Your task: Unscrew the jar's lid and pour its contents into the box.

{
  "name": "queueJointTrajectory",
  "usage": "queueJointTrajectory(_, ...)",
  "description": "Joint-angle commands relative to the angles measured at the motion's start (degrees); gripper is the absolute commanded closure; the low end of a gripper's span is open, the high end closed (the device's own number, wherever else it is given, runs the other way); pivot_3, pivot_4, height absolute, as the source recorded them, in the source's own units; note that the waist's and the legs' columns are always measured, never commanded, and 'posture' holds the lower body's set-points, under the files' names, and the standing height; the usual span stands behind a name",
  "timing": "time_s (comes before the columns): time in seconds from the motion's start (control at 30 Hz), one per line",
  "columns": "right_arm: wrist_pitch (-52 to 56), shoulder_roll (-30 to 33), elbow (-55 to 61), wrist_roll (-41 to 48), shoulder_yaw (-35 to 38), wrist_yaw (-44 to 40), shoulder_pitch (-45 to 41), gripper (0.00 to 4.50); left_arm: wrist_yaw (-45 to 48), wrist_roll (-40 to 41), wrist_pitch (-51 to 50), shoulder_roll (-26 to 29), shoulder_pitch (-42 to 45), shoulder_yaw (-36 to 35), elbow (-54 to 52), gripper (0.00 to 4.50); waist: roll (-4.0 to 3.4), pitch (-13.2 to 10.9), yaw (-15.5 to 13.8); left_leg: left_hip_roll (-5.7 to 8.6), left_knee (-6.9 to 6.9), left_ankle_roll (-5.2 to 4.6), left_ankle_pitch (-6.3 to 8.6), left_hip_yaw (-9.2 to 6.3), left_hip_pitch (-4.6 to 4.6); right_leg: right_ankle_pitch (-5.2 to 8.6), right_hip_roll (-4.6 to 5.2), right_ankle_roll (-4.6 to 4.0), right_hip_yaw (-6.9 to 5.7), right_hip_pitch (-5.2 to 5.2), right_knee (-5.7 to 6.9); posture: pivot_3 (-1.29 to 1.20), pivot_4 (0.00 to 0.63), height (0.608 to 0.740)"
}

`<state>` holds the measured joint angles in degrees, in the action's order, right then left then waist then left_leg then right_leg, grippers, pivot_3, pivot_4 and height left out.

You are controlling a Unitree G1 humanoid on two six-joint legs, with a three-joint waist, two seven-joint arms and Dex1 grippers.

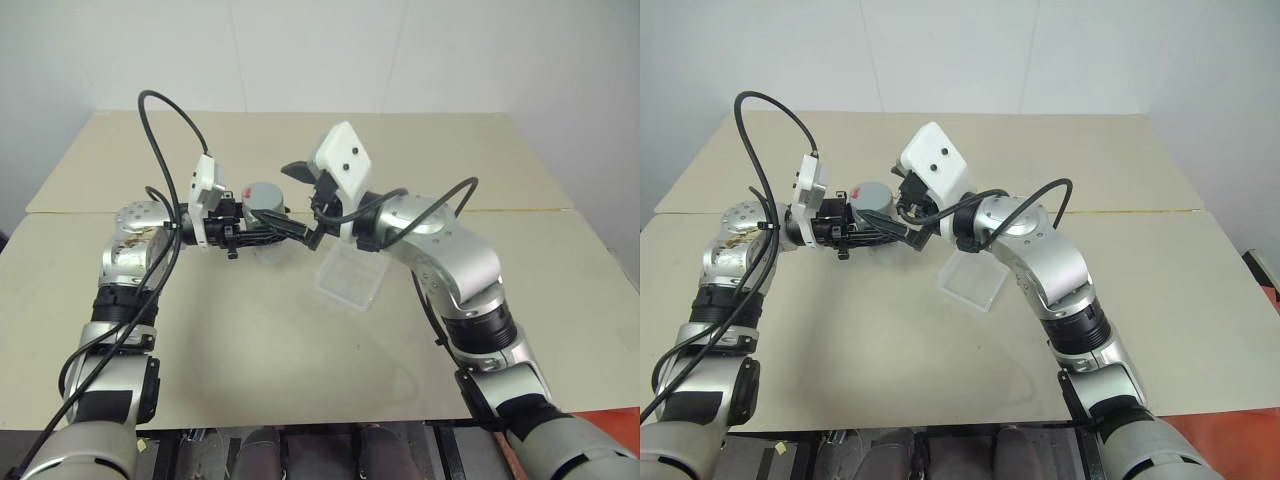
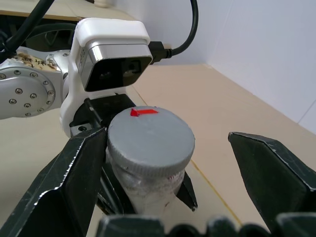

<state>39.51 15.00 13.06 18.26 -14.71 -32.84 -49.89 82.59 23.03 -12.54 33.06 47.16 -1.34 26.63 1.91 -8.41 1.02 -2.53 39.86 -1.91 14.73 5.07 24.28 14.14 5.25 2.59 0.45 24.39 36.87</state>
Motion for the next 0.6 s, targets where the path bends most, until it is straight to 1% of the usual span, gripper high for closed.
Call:
queueJointTrajectory(0.03,-0.26,1.36,2.07,1.03,3.15,-1.23,0.25,0.03,1.13,2.04,0.44,0.66,0.12,-1.73,-2.64,2.56,0.0,0.0,0.0,0.0,0.0,0.0,0.0,0.0,0.0,0.0,0.0,0.0,0.0,0.0,0.0,0.0,0.15,0.74)
queueJointTrajectory(0.23,0.07,1.08,3.18,5.1,4.91,-3.64,0.54,0.03,1.65,2.3,0.41,0.81,0.12,-1.39,-2.73,2.56,0.0,0.0,-0.12,0.0,0.0,-0.01,0.01,-0.01,0.0,0.0,0.0,0.0,0.0,-0.01,-0.01,0.0,0.15,0.74)
queueJointTrajectory(0.6,-0.07,-1.96,0.51,6.95,4.33,-4.97,-1.99,0.03,3.17,2.09,0.63,0.32,0.73,-0.62,-2.58,2.56,0.0,0.0,-0.06,0.0,0.0,-0.01,0.01,0.0,0.0,0.0,-0.01,0.0,0.0,0.0,-0.01,0.0,0.15,0.74)
